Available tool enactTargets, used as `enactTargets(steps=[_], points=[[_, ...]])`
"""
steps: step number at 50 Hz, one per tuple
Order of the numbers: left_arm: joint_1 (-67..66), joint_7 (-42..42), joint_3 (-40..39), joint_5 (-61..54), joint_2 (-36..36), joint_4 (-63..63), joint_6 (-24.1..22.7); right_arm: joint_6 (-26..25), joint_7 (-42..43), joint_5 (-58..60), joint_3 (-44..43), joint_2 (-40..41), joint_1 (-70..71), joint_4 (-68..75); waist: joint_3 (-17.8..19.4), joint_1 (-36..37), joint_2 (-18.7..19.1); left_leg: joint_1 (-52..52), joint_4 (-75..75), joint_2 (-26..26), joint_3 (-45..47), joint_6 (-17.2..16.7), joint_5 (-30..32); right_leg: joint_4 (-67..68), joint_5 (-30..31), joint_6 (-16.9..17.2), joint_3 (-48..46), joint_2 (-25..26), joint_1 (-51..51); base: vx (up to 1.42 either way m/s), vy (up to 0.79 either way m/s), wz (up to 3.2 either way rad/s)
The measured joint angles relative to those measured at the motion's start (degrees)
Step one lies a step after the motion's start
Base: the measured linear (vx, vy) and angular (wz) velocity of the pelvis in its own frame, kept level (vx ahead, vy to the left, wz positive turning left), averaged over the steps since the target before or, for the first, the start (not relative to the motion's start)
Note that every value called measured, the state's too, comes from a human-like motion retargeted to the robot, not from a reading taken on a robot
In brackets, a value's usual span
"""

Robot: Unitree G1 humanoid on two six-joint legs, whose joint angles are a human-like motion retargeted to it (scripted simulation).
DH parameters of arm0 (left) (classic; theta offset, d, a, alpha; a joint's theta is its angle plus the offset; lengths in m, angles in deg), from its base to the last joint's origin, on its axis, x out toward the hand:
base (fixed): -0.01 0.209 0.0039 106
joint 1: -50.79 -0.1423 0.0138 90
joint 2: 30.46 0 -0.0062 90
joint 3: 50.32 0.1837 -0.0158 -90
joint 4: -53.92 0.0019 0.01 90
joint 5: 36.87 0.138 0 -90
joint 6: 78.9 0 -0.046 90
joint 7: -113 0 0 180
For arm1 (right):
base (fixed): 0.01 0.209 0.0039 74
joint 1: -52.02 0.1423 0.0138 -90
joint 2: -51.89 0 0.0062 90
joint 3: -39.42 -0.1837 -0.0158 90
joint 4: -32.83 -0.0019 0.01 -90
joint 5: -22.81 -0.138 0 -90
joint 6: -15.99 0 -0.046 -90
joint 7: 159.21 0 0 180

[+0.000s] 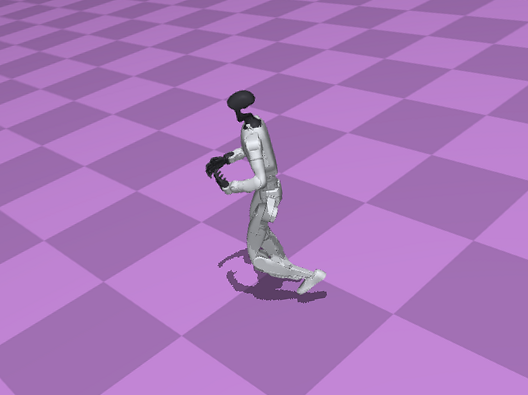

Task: Walk

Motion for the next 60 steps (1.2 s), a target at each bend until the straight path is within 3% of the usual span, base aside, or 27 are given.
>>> enactTargets(steps=[11, 25, 32, 35, 40, 43, 47, 53, 60], points=[[-7.72, -1.92, -9.63, 6.46, -0.45, 0.68, -2.24, 1.16, 2.49, 2.83, -2.83, 0.99, 8.08, -1.25, 0.39, 6.94, 0.05, -13.01, -4.28, 3.98, 5.05, 2.57, -5.70, -9.11, -2.17, 0.71, -4.68, 1.48, 12.87, 0.28, -0.11, 0.53], [-8.56, -5.93, -11.13, 9.30, 0.55, -2.90, -6.06, 2.54, 1.95, 3.24, -3.84, 1.93, 9.18, -1.66, -0.93, 8.93, 1.22, -17.80, -27.92, 3.05, 11.93, 1.14, -5.09, -23.67, 3.13, 2.69, -10.31, 5.45, 28.72, 0.31, -0.03, 0.51], [-8.80, -8.59, -10.51, 7.52, 1.67, -5.48, -7.26, 2.91, 1.64, 1.65, -2.89, 3.33, 6.36, -2.02, -0.39, 8.22, 0.93, -16.11, -22.69, 2.17, 12.16, 3.22, -5.61, -13.14, 4.74, 3.16, -10.38, 3.04, 29.59, 0.32, 0.01, 0.27], [-8.83, -9.32, -10.28, 7.07, 2.06, -6.78, -7.62, 2.87, 0.95, 1.12, -2.52, 3.50, 5.10, -2.70, 0.14, 7.36, -0.47, -14.77, -20.88, 0.24, 12.68, 5.36, -7.54, -3.87, 6.38, 3.69, -9.28, 0.04, 27.44, 0.32, 0.04, 0.24], [-8.50, -10.12, -9.85, 7.97, 2.99, -8.66, -7.66, 2.39, -0.64, 0.90, -2.12, 3.72, 3.07, -3.87, 1.57, 3.80, -6.16, -13.05, -19.69, -6.95, 14.94, 9.88, -9.44, 18.03, 11.56, 7.87, -2.93, -7.23, 17.55, 0.32, 0.05, 0.35], [-7.38, -10.72, -9.51, 9.26, 3.34, -9.22, -7.42, 1.98, -0.97, 1.29, -2.35, 3.54, 2.03, -4.05, 1.95, 1.04, -8.29, -12.17, -19.52, -9.80, 15.30, 11.71, -11.02, 29.17, 12.31, 6.58, -1.07, -12.29, 11.20, 0.37, 0.04, 0.27], [-4.25, -11.52, -8.64, 10.42, 3.91, -8.78, -6.81, 1.50, -0.92, 1.32, -3.46, 2.71, 0.51, -3.71, 2.45, -3.36, -9.26, -9.79, -20.58, -12.18, 14.60, 12.48, -13.25, 37.30, 8.95, 3.48, 1.91, -16.39, 1.96, 0.40, 0.02, 0.34], [1.76, -12.51, -6.13, 9.78, 5.67, -6.10, -6.47, 1.43, -0.10, 1.26, -6.13, 1.07, -4.22, -2.93, 2.74, -10.30, -7.72, -3.53, -24.59, -12.58, 11.55, 11.08, -16.29, 32.33, 3.58, 1.03, 3.66, -16.48, -10.14, 0.44, -0.03, 0.41], [7.21, -14.71, -3.22, 8.08, 6.46, -2.42, -8.16, 1.54, 1.41, 0.84, -10.08, -0.44, -11.66, -2.58, 1.56, -15.53, -5.33, 6.62, -35.28, -10.86, 8.59, 8.38, -15.53, 8.25, 6.81, 5.39, 2.70, -10.61, -16.21, 0.46, -0.08, 0.24]])
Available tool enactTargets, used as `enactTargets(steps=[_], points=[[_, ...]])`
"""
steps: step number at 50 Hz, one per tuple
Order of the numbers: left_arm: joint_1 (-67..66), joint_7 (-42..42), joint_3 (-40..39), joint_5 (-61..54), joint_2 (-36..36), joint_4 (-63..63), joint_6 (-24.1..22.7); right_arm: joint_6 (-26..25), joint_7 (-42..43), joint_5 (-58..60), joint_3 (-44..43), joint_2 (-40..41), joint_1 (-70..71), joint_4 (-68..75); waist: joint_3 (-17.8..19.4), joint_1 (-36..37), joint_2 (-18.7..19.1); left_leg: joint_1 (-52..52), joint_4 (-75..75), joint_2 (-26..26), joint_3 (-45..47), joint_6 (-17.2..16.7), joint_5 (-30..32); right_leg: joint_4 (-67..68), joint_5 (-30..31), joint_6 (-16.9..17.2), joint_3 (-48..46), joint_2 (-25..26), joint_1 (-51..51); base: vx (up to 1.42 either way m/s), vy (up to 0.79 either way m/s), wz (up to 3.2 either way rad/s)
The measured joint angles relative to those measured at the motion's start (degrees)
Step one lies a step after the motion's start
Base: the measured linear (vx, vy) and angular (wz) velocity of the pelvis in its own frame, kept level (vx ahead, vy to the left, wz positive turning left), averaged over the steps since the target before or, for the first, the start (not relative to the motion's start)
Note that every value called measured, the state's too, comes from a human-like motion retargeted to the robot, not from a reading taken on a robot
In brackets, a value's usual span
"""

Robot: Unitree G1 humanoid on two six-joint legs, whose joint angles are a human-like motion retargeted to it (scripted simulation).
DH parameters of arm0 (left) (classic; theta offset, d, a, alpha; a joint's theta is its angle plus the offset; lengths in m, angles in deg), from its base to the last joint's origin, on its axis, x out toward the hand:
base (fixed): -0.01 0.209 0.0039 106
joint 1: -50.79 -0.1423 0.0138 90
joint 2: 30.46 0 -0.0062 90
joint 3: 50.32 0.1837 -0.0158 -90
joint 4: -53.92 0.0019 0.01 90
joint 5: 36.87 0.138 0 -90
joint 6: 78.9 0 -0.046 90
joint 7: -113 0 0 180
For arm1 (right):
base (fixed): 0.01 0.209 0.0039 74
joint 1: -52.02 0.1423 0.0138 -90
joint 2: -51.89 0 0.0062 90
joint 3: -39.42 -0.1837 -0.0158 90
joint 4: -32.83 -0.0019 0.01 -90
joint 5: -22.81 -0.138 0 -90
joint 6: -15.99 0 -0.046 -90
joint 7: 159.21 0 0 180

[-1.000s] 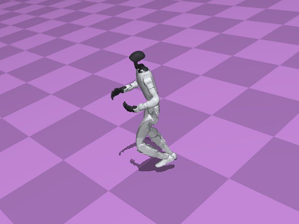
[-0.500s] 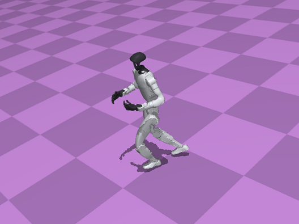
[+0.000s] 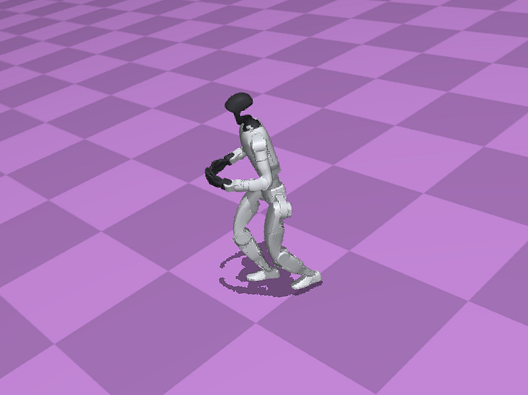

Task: Walk

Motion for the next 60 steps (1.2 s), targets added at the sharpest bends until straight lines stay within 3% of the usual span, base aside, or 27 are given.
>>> enactTargets(steps=[5, 8, 12, 19, 22, 26, 38, 50, 56, 60], points=[[2.49, -0.48, 1.44, -2.06, -0.76, 1.50, -0.97, 0.03, 0.34, -0.86, -2.59, -0.08, -4.08, 0.08, -0.69, -0.32, 2.43, 7.65, -4.85, 3.67, 1.18, -2.30, 1.35, -18.51, 5.45, 3.09, -1.74, 6.62, 3.48, 0.43, -0.09, -0.05], [2.91, -0.16, 1.79, -2.98, -1.10, 1.83, -1.11, -0.03, 0.27, -1.14, -3.54, 0.15, -5.68, -0.01, -0.40, -0.59, 3.36, 10.86, -2.54, 5.66, 1.46, -3.59, 1.55, -19.53, 7.01, 2.95, -1.91, 8.89, 5.73, 0.41, -0.10, 0.08], [2.17, 0.62, 1.97, -3.41, -1.20, 1.98, -0.88, -0.01, 0.72, -1.55, -3.90, 0.86, -6.69, -0.40, 0.05, -0.54, 4.44, 12.53, 5.08, 8.63, 0.31, -5.88, 4.39, -15.71, 7.39, 1.40, -1.01, 11.93, 7.80, 0.40, -0.09, 0.06], [-0.42, 3.11, 1.10, -2.39, -0.71, 1.32, 0.73, -0.14, 1.81, -2.72, -3.98, 2.26, -3.97, -1.78, 2.12, 0.96, 8.18, 9.70, 25.56, 18.09, -1.31, -10.85, 18.96, -14.68, 4.78, -3.68, -0.85, 19.36, 14.70, 0.37, -0.06, 0.04], [-1.35, 4.18, 0.13, -1.90, -0.08, 0.72, 1.54, -0.15, 2.84, -2.88, -4.26, 2.85, -1.35, -2.01, 2.78, 2.20, 9.46, 6.51, 32.74, 21.38, -1.97, -11.00, 22.29, -16.15, 3.73, -5.26, -0.67, 21.71, 17.83, 0.35, -0.02, 0.05], [-3.15, 5.06, -1.49, -0.91, 1.13, 0.22, 2.27, -0.26, 4.08, -2.77, -4.64, 3.72, 2.08, -1.99, 3.27, 4.19, 10.05, 2.18, 39.37, 24.45, -1.46, -9.25, 21.72, -15.69, 1.12, -6.57, -0.12, 22.55, 20.92, 0.34, 0.00, 0.09], [-11.09, 0.00, -10.36, 6.16, 3.42, -0.22, 0.28, 0.29, 6.42, 0.36, -7.19, 5.98, 9.60, 1.71, 3.68, 10.86, 7.59, -12.49, 41.50, 25.88, 1.71, -5.47, 13.28, -11.42, -7.83, -6.93, 1.89, 18.00, 27.41, 0.32, 0.06, 0.13], [-19.94, -6.26, -21.35, 3.75, 2.31, -4.54, -3.93, 2.05, 11.06, 1.18, -14.96, 8.17, 5.69, 1.17, 3.48, 15.93, 0.70, -23.66, 24.19, 25.25, 0.46, -8.75, 13.48, -10.80, -9.13, -1.84, 4.84, 7.75, 34.44, 0.33, 0.18, -0.10], [-20.92, -9.86, -25.06, -0.51, 1.87, -6.30, -6.81, 3.21, 14.34, -0.10, -19.64, 10.57, 1.54, -1.70, 1.57, 14.52, -2.18, -23.62, 10.68, 25.13, -1.64, -11.58, 15.69, -12.29, -6.90, 1.26, 4.70, 2.58, 36.91, 0.37, 0.27, -0.23], [-19.71, -11.69, -25.57, -2.74, 1.83, -7.46, -8.47, 3.82, 15.87, -0.27, -21.44, 12.24, -1.01, -2.64, 0.42, 12.30, -3.07, -23.16, 11.01, 24.57, -2.52, -11.55, 15.39, -8.46, -5.29, 2.63, 5.39, -0.72, 36.74, 0.36, 0.32, -0.27]])
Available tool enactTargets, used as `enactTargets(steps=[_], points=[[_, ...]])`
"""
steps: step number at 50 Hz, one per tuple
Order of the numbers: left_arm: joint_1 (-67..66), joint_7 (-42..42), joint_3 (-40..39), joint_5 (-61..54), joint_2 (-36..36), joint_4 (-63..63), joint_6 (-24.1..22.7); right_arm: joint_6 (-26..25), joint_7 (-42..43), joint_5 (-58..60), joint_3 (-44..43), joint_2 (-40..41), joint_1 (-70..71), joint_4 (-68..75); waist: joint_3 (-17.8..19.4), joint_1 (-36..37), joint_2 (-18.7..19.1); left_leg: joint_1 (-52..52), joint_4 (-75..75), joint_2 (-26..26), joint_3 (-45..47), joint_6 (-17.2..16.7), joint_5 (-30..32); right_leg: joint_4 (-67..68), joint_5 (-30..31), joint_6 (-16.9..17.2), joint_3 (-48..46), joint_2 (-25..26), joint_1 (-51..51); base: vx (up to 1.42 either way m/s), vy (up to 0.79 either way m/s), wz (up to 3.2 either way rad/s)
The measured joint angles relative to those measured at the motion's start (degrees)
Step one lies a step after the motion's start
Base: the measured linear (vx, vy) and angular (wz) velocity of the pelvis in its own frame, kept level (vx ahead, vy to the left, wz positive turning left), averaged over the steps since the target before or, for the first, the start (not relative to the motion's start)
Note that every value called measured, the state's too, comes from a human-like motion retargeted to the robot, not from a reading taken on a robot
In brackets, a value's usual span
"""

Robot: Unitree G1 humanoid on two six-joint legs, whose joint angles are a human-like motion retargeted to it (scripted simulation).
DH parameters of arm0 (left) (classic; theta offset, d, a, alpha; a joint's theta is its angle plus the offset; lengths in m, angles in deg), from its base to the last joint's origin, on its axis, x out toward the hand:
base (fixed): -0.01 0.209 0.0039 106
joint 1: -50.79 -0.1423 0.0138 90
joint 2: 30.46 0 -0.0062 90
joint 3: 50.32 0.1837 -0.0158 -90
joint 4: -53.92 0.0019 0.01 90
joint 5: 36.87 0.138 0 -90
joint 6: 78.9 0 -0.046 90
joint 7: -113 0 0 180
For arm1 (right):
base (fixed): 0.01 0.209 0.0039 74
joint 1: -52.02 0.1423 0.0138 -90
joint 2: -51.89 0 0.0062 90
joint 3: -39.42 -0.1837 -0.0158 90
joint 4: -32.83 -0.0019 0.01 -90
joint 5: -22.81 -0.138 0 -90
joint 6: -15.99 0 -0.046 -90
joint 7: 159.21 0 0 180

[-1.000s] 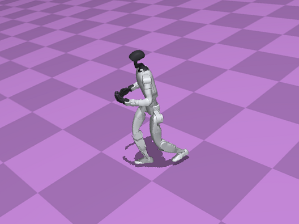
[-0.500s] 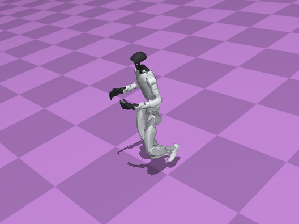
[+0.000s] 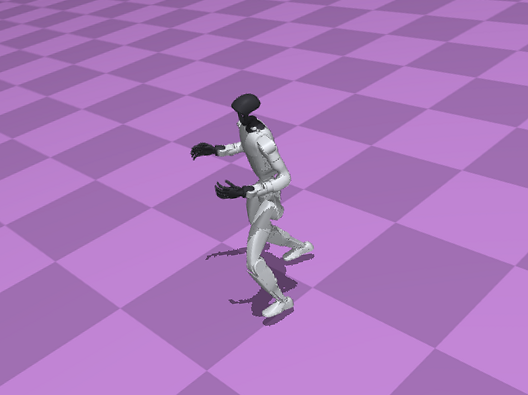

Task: Walk

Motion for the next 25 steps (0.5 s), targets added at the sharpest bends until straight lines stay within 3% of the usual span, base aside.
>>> enactTargets(steps=[7, 10, 13, 18, 25], points=[[6.09, -2.18, 2.86, -0.41, 0.61, -2.33, -1.26, -0.36, -1.15, 1.06, 1.05, 2.28, -2.26, 0.47, -0.97, -5.53, -2.83, 1.73, 8.02, -3.39, 5.30, 5.72, -5.61, 15.82, 10.94, 1.02, 2.39, -9.29, -6.49, 0.35, 0.35, -0.18], [8.92, -2.15, 4.34, -1.30, 1.40, -3.65, -1.36, -0.90, -3.03, 1.14, 2.55, 2.99, -1.72, 1.33, -0.79, -8.30, -4.21, 3.67, 8.90, -5.28, 8.57, 8.30, -7.94, 25.10, 14.94, -1.90, 2.40, -14.03, -12.05, 0.34, 0.33, -0.23], [11.45, -1.45, 5.26, -2.61, 2.12, -4.51, -1.27, -1.02, -4.99, 0.64, 3.92, 3.41, -0.78, 2.12, -0.76, -11.25, -5.03, 6.84, 6.77, -7.26, 11.59, 9.98, -9.14, 32.00, 14.88, -5.31, 2.27, -15.62, -18.01, 0.35, 0.30, -0.27], [13.05, 1.06, 6.04, -5.84, 3.05, -4.92, -0.85, -0.57, -7.88, -1.67, 6.17, 3.46, -0.90, 2.43, -2.33, -16.42, -4.83, 14.03, -3.28, -9.87, 15.75, 8.76, -6.64, 32.69, 12.35, -7.21, -1.16, -10.73, -26.49, 0.35, 0.23, -0.34], [11.38, 4.34, 7.78, -9.36, 3.23, -4.73, -1.08, -0.05, -11.19, -3.73, 8.64, 2.71, -3.53, 1.80, -4.97, -20.92, -4.95, 25.48, -21.16, -14.93, 19.23, 3.04, 3.84, 14.99, 14.56, -2.65, -6.71, -0.90, -31.98, 0.25, 0.12, -0.20]])
